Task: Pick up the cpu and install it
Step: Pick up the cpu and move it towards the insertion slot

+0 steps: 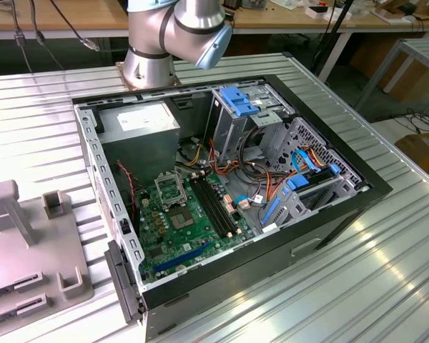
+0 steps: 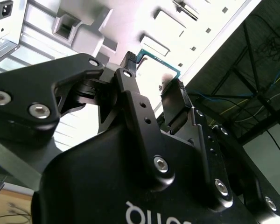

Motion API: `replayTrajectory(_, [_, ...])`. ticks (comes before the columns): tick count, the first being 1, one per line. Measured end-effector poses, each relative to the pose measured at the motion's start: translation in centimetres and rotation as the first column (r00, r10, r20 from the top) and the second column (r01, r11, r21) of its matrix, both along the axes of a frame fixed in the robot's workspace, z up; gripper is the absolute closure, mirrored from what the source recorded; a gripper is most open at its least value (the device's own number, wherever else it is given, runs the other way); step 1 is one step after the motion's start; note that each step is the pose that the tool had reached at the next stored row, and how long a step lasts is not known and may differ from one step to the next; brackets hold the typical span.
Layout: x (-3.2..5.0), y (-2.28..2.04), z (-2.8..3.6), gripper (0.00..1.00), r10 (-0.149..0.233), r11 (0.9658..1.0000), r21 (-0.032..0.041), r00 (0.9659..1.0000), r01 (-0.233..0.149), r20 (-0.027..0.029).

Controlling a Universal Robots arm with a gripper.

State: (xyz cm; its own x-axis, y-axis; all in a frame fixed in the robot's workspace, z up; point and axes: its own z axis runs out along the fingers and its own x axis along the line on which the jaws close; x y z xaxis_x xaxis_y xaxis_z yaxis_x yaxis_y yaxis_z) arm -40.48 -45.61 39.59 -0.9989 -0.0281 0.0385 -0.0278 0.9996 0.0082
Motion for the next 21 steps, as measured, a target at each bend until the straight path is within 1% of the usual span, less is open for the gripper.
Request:
replayTrajectory(9, [0.80, 0.00, 0.00, 0.53, 0.000, 1.0000, 0.0001, 1.0000, 0.000, 0.0000])
replayTrajectory(21, [2.37, 0.00, -0.01, 0.53, 0.000, 1.0000, 0.0001, 1.0000, 0.000, 0.0001])
